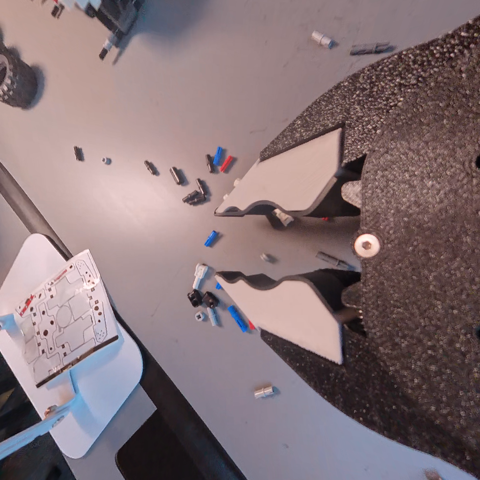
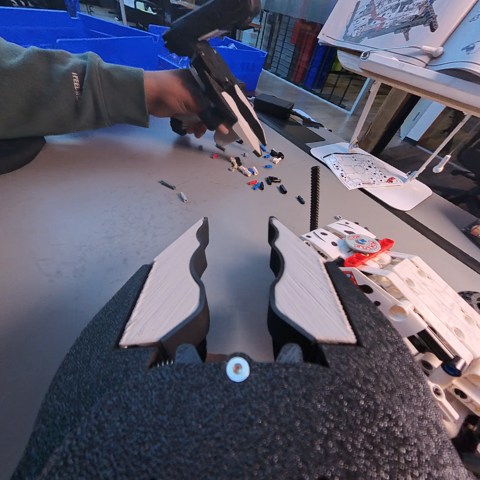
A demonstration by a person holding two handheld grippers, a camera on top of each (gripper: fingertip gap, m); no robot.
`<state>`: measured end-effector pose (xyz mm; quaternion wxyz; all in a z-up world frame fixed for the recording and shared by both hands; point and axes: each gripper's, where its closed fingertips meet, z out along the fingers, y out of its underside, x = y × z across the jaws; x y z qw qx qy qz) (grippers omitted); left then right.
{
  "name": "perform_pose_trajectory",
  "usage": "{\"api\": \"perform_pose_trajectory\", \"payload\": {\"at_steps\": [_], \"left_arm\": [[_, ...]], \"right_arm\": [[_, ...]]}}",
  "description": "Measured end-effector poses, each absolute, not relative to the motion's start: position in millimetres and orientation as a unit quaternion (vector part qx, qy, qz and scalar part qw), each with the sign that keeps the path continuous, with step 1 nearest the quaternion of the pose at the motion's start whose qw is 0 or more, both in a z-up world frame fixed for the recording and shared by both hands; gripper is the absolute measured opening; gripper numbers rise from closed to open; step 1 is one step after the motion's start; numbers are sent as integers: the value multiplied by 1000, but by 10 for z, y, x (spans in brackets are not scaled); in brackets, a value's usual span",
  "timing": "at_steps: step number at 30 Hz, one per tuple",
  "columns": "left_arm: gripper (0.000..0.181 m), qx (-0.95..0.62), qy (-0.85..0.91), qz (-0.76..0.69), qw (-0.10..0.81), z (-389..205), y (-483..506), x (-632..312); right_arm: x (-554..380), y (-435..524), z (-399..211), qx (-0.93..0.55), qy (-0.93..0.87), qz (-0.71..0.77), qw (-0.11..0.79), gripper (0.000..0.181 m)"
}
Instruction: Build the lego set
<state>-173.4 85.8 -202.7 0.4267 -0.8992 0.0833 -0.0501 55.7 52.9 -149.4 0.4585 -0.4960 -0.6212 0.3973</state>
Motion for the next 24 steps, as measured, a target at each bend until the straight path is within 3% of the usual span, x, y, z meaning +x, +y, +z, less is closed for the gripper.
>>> {"api": "perform_pose_trajectory", "payload": {"at_steps": [4,17,24], "left_arm": [[39,-908,51,-24,416,-2126,1021,-1981],[9,-923,69,-13,378,-2214,1140,-2178],[7,-912,88,8,400,-2092,1132,-2187]], "right_arm": [[556,551,-1482,-504,-612,405,456,53],[570,523,-1482,-497,-617,416,446,50],[573,517,-1490,-494,-621,412,448,50]]}}
